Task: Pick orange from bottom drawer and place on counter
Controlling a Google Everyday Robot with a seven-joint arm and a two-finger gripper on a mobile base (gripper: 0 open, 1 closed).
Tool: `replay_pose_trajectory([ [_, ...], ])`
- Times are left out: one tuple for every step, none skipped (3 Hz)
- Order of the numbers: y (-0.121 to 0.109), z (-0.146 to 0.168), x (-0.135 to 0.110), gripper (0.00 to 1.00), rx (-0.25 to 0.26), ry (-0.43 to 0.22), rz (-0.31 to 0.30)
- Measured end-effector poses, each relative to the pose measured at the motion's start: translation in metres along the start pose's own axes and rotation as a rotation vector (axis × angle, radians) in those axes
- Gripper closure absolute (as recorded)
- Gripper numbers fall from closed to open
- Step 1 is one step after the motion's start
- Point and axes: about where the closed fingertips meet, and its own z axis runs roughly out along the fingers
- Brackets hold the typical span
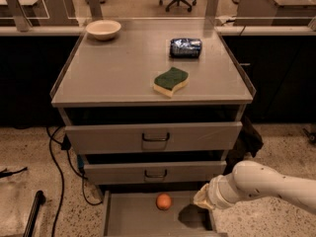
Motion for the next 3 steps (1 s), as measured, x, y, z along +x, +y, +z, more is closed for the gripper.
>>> replay_pose_trajectory([
  [-0.004, 0.043, 0.015, 1.0, 0.027, -0.024, 0.018],
  [-0.009, 0.088, 0.025, 1.0, 0.043, -0.065, 0.032],
  [-0.016, 0.131, 0.033, 1.0, 0.05, -0.112, 0.041],
])
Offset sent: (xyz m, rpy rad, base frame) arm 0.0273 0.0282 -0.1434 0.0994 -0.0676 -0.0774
